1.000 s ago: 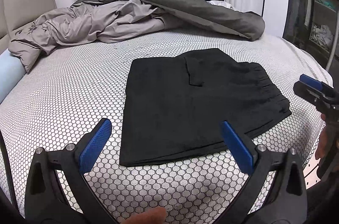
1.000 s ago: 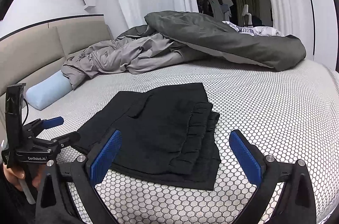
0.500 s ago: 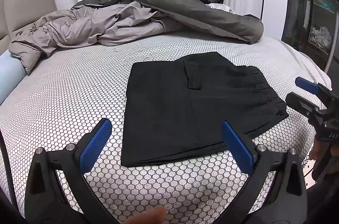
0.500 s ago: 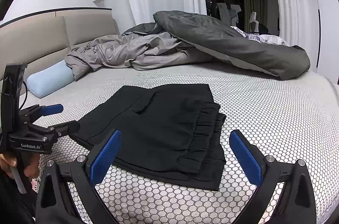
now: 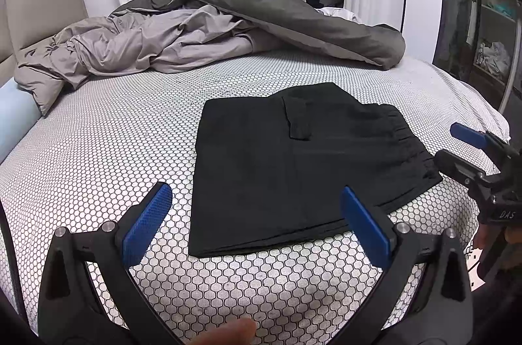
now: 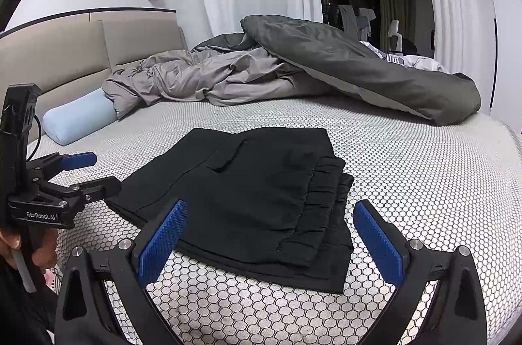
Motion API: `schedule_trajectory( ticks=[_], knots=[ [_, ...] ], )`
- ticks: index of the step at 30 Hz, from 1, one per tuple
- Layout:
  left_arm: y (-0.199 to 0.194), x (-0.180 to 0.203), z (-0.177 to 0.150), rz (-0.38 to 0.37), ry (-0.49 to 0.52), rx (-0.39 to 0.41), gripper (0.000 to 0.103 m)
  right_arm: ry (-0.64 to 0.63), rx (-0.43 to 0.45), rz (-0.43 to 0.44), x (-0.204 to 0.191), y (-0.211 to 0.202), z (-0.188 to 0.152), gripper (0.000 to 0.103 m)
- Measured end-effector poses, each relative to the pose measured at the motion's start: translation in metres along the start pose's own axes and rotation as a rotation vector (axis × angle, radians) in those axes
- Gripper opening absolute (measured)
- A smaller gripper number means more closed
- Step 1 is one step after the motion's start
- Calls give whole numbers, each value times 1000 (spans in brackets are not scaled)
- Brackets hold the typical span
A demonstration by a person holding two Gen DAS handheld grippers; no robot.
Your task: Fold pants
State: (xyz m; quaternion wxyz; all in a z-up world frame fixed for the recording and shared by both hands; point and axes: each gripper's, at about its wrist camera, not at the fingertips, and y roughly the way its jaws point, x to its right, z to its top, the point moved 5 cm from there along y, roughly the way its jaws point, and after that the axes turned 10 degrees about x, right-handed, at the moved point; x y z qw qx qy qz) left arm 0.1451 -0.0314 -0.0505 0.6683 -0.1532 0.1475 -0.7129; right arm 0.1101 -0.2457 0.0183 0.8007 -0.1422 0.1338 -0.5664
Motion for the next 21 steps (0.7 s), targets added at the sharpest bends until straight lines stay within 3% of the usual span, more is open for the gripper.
schedule_trajectory(
  ticks=[21],
  knots=[
    [0,2,1,-7,-13,-3,102,7,1,-4,2,2,-2,103]
  ],
)
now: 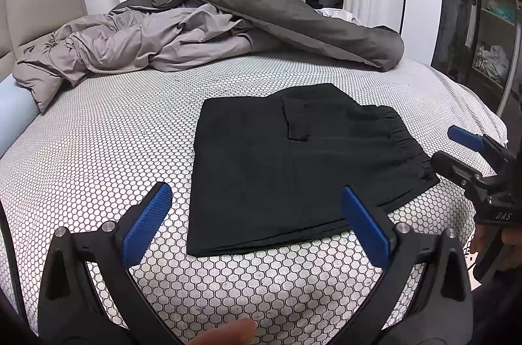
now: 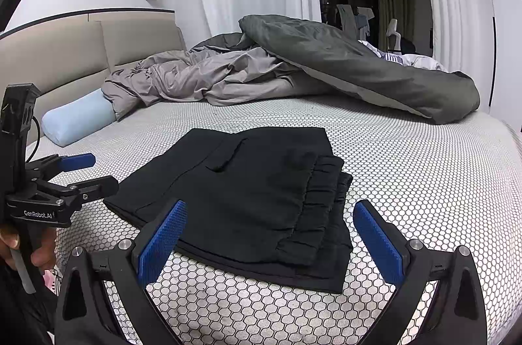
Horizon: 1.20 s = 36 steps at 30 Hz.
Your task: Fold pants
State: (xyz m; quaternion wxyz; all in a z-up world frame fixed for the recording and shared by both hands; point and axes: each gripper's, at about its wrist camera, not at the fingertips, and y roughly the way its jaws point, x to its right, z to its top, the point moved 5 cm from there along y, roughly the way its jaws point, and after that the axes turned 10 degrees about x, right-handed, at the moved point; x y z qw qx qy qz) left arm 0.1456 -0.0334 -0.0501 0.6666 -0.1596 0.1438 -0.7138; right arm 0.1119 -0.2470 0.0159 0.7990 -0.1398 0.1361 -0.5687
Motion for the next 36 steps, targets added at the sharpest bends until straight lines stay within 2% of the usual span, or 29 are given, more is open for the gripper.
schedule_trajectory(
  ticks=[36],
  knots=[
    [-1,0,-1,5,-1,1,102,-11,-6,18,-2,-2,1,103]
  ],
)
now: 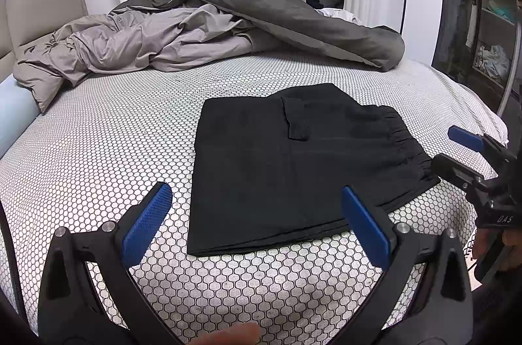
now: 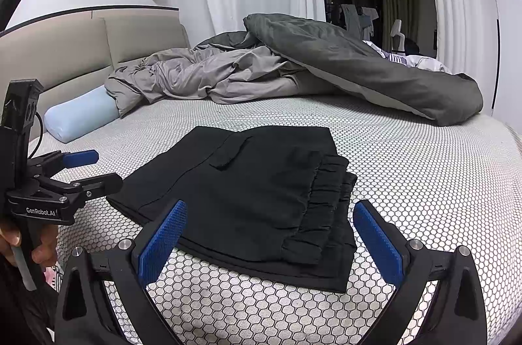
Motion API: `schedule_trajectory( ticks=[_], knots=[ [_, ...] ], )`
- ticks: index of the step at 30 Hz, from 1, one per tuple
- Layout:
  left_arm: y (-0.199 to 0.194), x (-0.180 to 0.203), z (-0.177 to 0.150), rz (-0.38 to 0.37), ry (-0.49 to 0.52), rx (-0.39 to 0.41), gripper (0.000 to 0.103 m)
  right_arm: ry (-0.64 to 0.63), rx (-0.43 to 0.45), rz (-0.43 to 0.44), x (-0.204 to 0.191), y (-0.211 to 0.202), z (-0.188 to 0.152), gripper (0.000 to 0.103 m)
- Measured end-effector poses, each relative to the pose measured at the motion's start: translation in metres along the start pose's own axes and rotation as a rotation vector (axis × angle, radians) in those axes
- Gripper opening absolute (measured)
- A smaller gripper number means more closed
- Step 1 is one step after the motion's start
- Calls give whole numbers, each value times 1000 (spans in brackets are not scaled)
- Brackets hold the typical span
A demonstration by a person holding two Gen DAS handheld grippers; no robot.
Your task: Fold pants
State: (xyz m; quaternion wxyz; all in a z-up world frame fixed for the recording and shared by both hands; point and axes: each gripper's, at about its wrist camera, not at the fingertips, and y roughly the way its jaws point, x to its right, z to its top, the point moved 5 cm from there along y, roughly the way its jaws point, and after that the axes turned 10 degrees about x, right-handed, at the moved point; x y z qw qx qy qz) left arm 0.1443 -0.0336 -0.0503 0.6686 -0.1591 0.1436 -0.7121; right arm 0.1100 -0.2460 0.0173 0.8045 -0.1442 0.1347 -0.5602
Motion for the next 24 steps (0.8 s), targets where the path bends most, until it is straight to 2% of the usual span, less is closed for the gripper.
schedule_trajectory(
  ticks=[24],
  knots=[
    [-1,4,-1,-5,2,3,102,-3,4,6,2,0,1,103]
  ],
)
